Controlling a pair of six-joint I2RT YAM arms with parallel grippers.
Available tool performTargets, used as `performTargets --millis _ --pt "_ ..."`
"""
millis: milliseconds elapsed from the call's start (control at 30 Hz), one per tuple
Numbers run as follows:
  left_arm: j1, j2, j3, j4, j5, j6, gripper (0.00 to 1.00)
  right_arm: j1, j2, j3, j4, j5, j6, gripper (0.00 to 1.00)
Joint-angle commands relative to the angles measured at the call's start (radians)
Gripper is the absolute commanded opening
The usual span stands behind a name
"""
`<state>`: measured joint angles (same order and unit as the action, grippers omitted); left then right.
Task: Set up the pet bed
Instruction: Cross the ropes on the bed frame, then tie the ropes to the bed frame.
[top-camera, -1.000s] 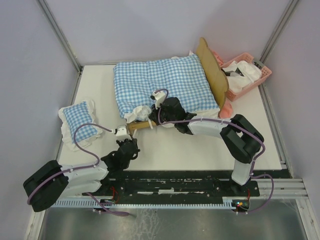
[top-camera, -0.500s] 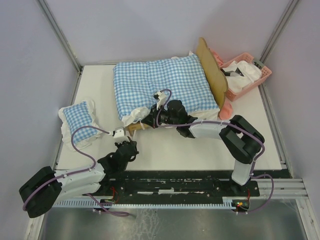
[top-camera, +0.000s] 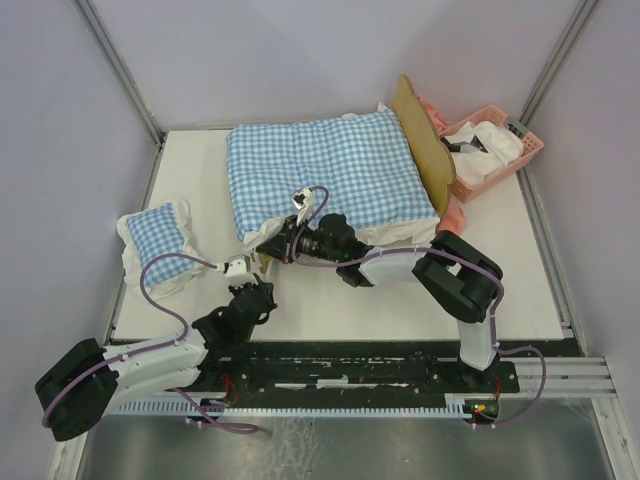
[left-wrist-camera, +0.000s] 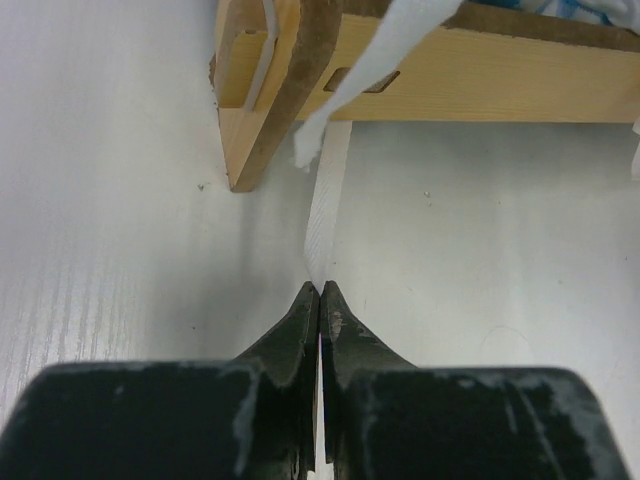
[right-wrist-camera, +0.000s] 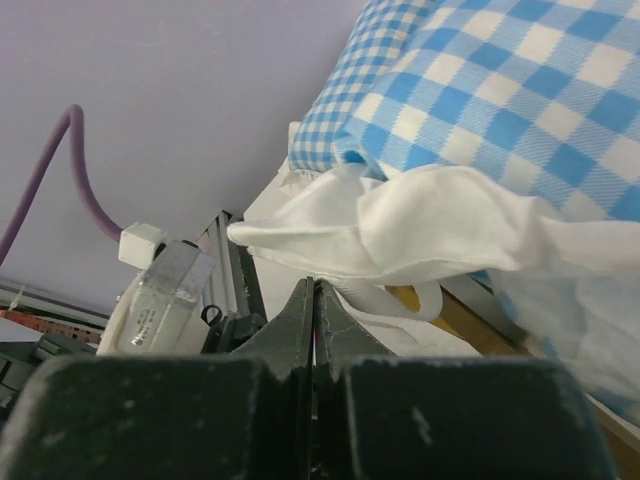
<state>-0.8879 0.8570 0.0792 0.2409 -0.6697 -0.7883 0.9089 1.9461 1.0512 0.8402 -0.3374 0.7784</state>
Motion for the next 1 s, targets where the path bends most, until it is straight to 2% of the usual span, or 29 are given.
performTargets --millis 0,67,100,167,233,367,467,533,667,767,867,967 --pt "-0.004 0.022 0.009 0.011 0.031 -0.032 0.03 0.026 0.025 0.040 0.117 0.053 0.012 0.02" --pt "-0.004 0.032 0.018 0.012 0.034 -0.035 0.03 0.030 0.038 0.039 0.100 0.070 -0.028 0.04" --pt "-0.003 0.031 0.022 0.013 0.032 -0.037 0.03 0.034 0.036 0.040 0.058 0.082 -0.072 0.08" --pt "-0.004 0.020 0.027 0.011 0.027 -0.036 0.03 0.038 0.014 0.041 -0.079 0.103 -0.198 0.20" --pt "-0.004 0.005 0.030 0.012 0.010 -0.032 0.03 0.039 -0.053 0.009 -0.233 0.153 -0.343 0.38" --pt "-0.003 -0.016 0.037 0.000 -0.025 -0.023 0.03 0.029 -0.260 -0.003 -0.645 0.179 -0.719 0.67" --pt "0.003 -0.019 0.032 0.033 -0.023 -0.037 0.03 0.028 -0.334 0.050 -0.905 0.207 -1.041 0.77" --pt "0.014 -0.009 0.026 0.068 -0.008 -0.040 0.03 0.028 -0.343 0.074 -0.986 0.242 -1.176 0.80" --pt "0.070 0.027 0.038 0.101 0.052 -0.029 0.03 0.028 -0.314 0.105 -1.024 0.254 -1.407 0.82" --pt "0.140 0.049 0.038 0.140 0.139 -0.023 0.03 0.019 -0.230 0.193 -1.061 0.257 -1.484 0.81" --pt "0.199 0.067 0.044 0.167 0.189 -0.005 0.03 0.018 -0.101 0.349 -1.164 0.271 -1.505 0.74" --pt "0.247 0.083 0.059 0.196 0.216 0.016 0.03 0.016 -0.015 0.406 -1.096 0.336 -1.467 0.62"
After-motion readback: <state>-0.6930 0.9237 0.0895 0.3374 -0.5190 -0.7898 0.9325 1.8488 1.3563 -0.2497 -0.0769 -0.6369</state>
